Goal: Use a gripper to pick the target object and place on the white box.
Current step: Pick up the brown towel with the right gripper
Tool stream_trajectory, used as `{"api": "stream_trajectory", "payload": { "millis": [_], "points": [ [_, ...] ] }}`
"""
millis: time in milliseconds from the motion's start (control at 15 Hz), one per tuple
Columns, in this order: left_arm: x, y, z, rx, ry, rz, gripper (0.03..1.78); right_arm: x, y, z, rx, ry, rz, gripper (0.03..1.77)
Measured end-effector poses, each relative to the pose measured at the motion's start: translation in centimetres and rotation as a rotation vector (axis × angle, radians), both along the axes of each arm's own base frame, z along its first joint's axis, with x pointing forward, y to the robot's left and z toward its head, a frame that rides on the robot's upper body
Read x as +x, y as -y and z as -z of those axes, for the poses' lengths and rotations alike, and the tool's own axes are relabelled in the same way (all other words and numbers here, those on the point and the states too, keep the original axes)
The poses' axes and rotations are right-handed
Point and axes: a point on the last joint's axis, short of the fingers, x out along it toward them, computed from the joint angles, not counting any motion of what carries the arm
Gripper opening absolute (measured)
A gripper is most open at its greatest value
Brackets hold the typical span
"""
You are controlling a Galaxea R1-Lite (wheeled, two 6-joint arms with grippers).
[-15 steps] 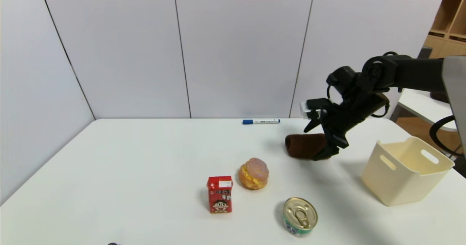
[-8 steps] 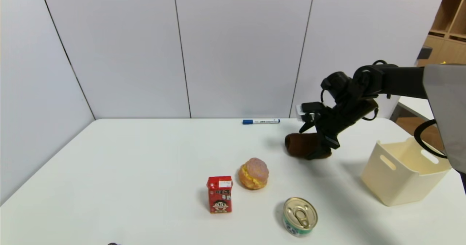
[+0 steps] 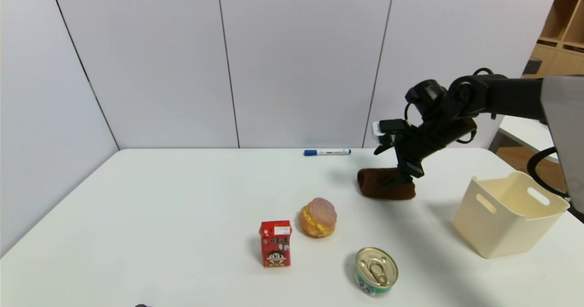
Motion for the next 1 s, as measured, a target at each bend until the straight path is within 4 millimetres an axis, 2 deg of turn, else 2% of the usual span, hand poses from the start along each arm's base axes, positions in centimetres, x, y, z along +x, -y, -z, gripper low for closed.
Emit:
{"api": "stream_trajectory", "payload": {
  "millis": [200, 667, 1000],
  "points": [
    [0.0, 0.0, 0.0, 0.000, 0.000, 0.000, 1.69, 0.0, 0.1, 0.0, -0.011, 0.000, 0.004, 1.71],
    [0.0, 0.0, 0.0, 0.000, 0.000, 0.000, 1.69, 0.0, -0.1, 1.4, -0.106, -0.060, 0.063, 1.71],
    [0.0, 0.0, 0.0, 0.000, 0.000, 0.000, 1.69, 0.1, -0.6, 1.9, -0.101, -0.100, 0.126, 1.71]
  ]
}}
